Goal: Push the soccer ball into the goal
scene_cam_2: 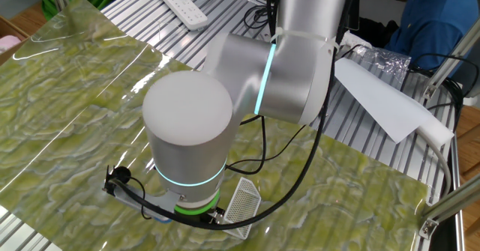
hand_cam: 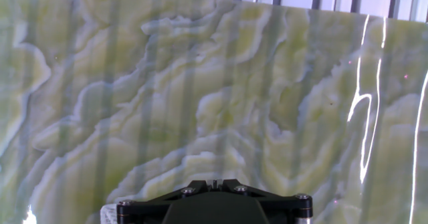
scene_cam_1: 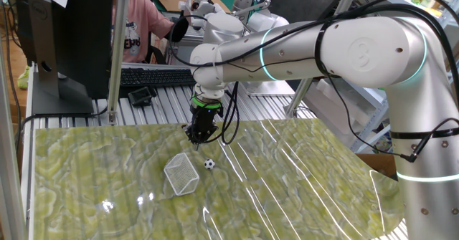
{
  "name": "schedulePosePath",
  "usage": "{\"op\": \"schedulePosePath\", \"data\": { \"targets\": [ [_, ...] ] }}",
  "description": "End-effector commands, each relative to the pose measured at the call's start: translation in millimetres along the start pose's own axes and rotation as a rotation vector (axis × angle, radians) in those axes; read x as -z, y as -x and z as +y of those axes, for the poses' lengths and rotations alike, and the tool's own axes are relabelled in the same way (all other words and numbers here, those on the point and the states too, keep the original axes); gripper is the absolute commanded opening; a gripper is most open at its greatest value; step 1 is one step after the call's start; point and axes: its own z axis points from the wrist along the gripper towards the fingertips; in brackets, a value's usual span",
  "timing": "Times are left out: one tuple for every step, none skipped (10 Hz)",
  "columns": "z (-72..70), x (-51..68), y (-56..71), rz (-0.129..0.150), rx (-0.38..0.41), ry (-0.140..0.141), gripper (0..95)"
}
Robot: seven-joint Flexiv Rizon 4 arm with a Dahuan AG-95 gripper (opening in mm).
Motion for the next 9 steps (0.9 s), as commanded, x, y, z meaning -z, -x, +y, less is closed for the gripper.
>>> {"op": "schedulePosePath", "data": {
  "targets": [
    [-0.3, -0.3, 0.3, 0.0, 0.0, 0.0, 0.0],
    [-0.3, -0.3, 0.3, -0.003, 0.0, -0.001, 0.0],
    [-0.3, -0.3, 0.3, -0.005, -0.001, 0.0, 0.0],
    [-0.3, -0.3, 0.3, -0.01, -0.009, 0.014, 0.0],
    [-0.3, -0.3, 0.3, -0.014, -0.009, 0.016, 0.0],
    [-0.3, -0.3, 0.3, -0.027, -0.015, 0.005, 0.0],
    [-0.3, -0.3, 0.3, -0.031, -0.028, 0.0, 0.0],
    [-0.3, -0.3, 0.3, -0.029, -0.04, -0.001, 0.0],
    [-0.3, -0.3, 0.3, -0.014, -0.037, 0.002, 0.0]
  ]
}}
